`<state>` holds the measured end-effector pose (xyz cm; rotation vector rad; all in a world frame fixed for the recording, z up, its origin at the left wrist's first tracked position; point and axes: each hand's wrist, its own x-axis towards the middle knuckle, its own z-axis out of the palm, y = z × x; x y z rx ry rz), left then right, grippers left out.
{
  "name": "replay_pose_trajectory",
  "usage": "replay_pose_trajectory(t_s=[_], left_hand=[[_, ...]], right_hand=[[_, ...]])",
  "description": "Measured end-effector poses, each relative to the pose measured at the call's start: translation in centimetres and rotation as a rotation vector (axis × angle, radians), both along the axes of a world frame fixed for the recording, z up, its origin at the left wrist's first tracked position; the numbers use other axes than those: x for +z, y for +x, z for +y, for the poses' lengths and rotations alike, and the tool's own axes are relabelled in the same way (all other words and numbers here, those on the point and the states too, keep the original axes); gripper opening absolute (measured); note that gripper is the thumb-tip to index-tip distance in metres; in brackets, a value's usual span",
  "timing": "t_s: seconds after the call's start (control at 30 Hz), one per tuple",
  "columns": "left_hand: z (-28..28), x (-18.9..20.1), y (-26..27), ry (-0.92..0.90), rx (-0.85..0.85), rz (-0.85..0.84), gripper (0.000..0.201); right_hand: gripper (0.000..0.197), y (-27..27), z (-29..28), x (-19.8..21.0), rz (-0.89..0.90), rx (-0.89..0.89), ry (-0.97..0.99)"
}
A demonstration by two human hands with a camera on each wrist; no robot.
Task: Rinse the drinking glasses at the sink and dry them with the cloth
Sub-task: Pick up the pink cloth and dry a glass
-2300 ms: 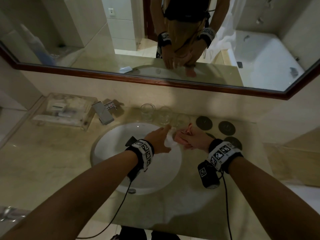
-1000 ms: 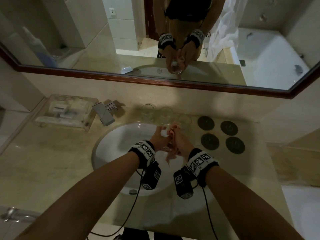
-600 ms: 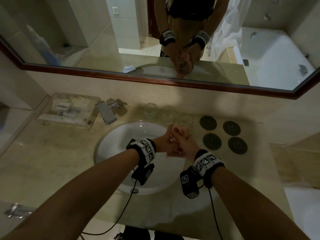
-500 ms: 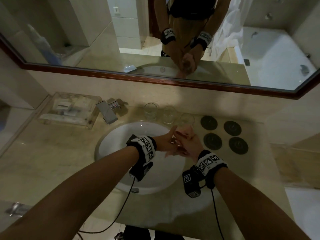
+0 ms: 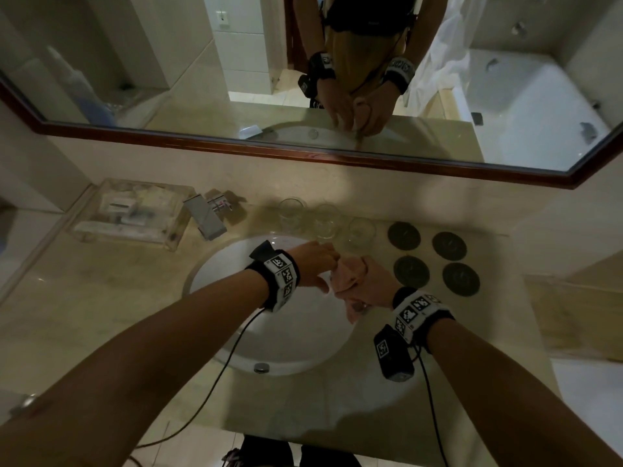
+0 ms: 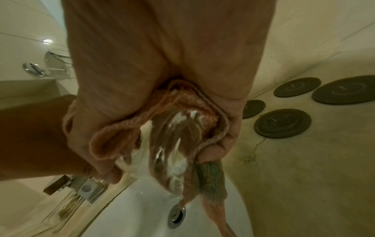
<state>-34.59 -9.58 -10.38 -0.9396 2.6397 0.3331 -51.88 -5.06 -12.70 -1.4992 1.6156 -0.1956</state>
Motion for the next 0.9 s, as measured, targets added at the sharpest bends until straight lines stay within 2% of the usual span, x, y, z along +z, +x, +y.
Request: replay_pose_trajectory(t_s=[0.17, 0.27, 0.3, 0.37, 0.43, 0.5, 0.6, 0.67, 0.73, 0.87, 0.9], left_hand=[[1.0, -0.6, 0.1, 0.244, 0.291, 0.195, 0.037], [1.3, -0.9, 0.1, 0.271, 0.36, 0.286, 0.029], [1.4, -1.0, 0.2, 0.271, 0.382, 0.305, 0.027], [1.5, -1.1, 0.3, 0.286, 0.433, 0.335, 0.026], [1.7, -0.8, 0.3, 0.312, 0.468, 0.387, 0.024], [1.9, -0.5, 0.2, 0.329, 0.481, 0.444, 0.02], [1.8, -0.5, 0.3, 0.323, 0.498, 0.495, 0.009], [1.7, -0.4, 0.3, 0.32, 0.514, 0.512, 0.016], [1.8, -0.2, 0.1, 0.328, 0.51, 0.507, 0.025], [2.3, -0.4, 0.2, 0.394, 0.527, 0.474, 0.009], [2.4, -0.5, 0.2, 0.404, 0.532, 0.475, 0.011]], right_hand=[[0.08, -0.1, -0.5, 1.0, 0.064, 0.114, 0.017], [0.044, -0.2, -0.3, 1.6, 0.037, 0.141, 0.016], [0.038, -0.1, -0.2, 1.7, 0.019, 0.151, 0.0], [0.042, 0.0, -0.1, 1.8, 0.002, 0.151, -0.035], [0.055, 0.1, -0.1, 1.9, -0.024, 0.117, -0.056], [0.054, 0.5, -0.1, 2.0, -0.008, 0.119, -0.102], [0.047, 1.4, 0.0, 1.6, 0.172, 0.151, -0.283], [0.048, 1.8, 0.2, 1.2, 0.298, 0.186, -0.367], [0.053, 1.9, 0.2, 0.4, 0.373, 0.221, -0.369], [0.052, 1.4, 0.2, 0.3, 0.428, 0.255, -0.376], [0.055, 1.2, 0.3, 0.6, 0.423, 0.265, -0.371]])
